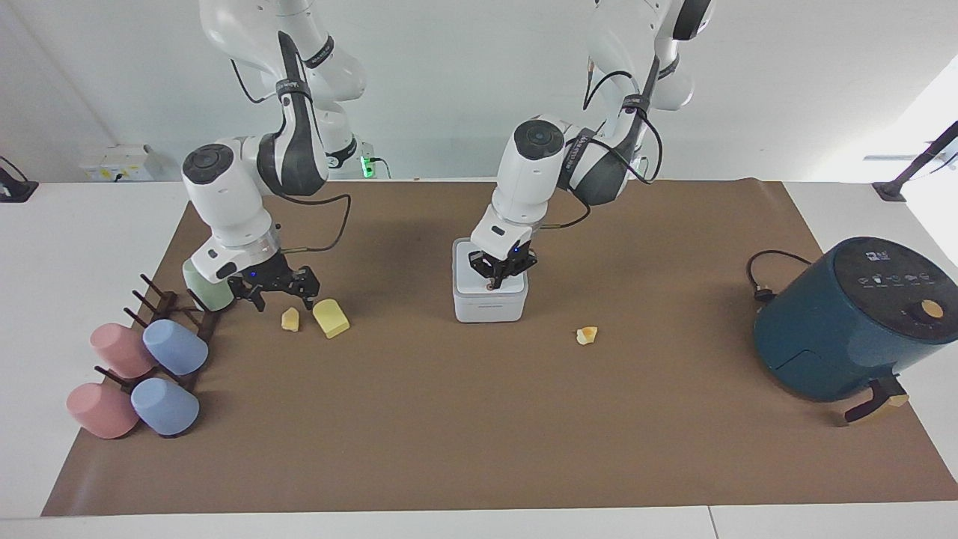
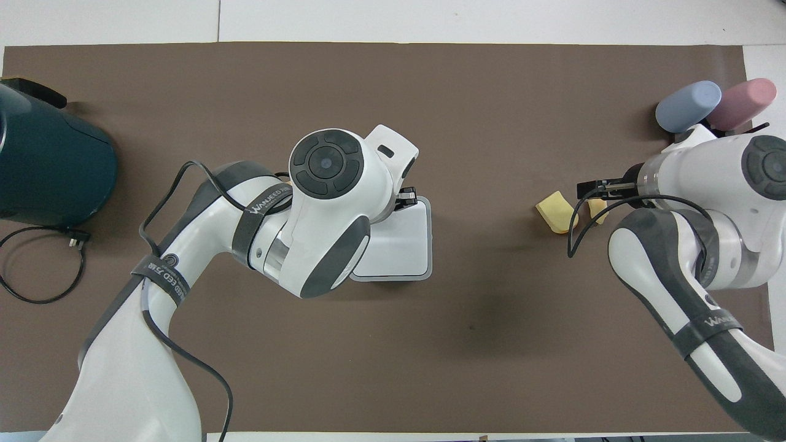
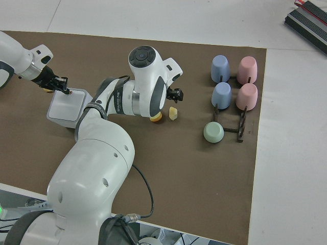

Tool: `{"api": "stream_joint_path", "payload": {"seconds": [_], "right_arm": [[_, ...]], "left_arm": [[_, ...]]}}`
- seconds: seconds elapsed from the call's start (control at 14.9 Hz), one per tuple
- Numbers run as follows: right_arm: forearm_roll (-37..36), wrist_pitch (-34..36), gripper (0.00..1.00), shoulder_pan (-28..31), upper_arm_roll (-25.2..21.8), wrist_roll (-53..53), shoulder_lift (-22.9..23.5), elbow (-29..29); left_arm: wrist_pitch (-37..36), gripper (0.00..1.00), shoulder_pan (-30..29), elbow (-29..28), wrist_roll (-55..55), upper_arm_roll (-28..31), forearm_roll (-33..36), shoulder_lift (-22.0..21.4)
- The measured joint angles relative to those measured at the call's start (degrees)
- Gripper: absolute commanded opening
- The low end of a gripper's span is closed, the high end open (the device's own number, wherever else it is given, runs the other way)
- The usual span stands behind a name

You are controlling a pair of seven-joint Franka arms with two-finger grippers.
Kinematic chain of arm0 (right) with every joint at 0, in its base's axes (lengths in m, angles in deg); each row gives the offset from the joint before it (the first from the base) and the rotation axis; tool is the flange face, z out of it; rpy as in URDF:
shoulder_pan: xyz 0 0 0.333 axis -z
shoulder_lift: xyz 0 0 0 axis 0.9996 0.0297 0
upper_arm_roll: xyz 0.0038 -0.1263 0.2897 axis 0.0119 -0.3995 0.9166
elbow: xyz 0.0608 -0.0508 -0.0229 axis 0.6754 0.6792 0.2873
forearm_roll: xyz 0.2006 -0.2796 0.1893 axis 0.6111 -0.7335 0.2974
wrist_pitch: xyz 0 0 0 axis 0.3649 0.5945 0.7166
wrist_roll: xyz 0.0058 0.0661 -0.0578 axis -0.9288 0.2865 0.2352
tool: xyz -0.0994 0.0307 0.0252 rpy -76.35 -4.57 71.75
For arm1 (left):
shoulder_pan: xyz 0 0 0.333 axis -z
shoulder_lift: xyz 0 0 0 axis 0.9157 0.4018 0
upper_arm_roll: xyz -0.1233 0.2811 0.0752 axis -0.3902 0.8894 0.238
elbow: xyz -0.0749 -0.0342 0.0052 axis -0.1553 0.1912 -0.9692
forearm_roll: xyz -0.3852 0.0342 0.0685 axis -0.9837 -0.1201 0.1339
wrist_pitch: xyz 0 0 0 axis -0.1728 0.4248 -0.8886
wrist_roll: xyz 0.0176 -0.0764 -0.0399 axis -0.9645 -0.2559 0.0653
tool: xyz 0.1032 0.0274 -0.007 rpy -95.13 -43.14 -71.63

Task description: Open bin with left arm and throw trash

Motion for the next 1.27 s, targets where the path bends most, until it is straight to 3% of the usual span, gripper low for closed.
{"api": "stream_joint_path", "payload": {"seconds": [0.54,0.6,0.67,0.74,1.27], "right_arm": [[0.0,-8.8,1.0,1.7,-0.2,-1.8,3.7,5.0],[0.0,-9.1,0.76,2.2,-0.2,-3.0,4.1,5.3],[0.0,-9.5,0.21,2.6,-0.2,-4.1,4.3,5.5],[0.0,-9.6,0.0,2.9,-0.2,-4.8,4.3,5.6],[0.0,-9.6,0.0,3.0,-0.1,-5.1,4.3,5.5]], "left_arm": [[0.2,0.0,1.1,-0.6,0.4,0.1,-0.2,0.0],[0.3,0.0,1.1,-0.7,0.4,0.1,-0.2,0.0],[0.7,0.0,1.1,-0.9,0.4,0.1,-0.2,-0.1],[1.2,0.0,1.1,-1.3,0.4,0.0,-0.2,-0.2],[4.1,0.0,1.3,-3.8,0.3,0.1,-0.2,-1.6]]}}
